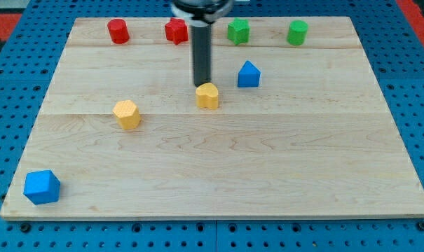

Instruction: Place yellow heart bottom of the blue triangle

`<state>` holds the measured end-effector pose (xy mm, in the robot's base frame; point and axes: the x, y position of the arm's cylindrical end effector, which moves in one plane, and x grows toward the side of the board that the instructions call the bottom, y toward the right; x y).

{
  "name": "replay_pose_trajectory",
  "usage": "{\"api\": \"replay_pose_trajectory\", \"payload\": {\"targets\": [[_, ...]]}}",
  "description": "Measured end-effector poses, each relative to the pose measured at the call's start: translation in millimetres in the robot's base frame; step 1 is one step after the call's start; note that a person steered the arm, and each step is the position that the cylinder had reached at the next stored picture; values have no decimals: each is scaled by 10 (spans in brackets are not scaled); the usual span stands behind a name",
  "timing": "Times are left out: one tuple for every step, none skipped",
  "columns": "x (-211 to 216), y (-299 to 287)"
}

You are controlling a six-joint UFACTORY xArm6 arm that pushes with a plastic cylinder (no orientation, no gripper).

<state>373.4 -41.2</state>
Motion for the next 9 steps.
{"api": "replay_pose_trajectory", "payload": {"targets": [[123,-313],[409,-63],[523,163],[423,-186],[358,-143],[355,205],[355,608],[377,675],[337,-231]]}}
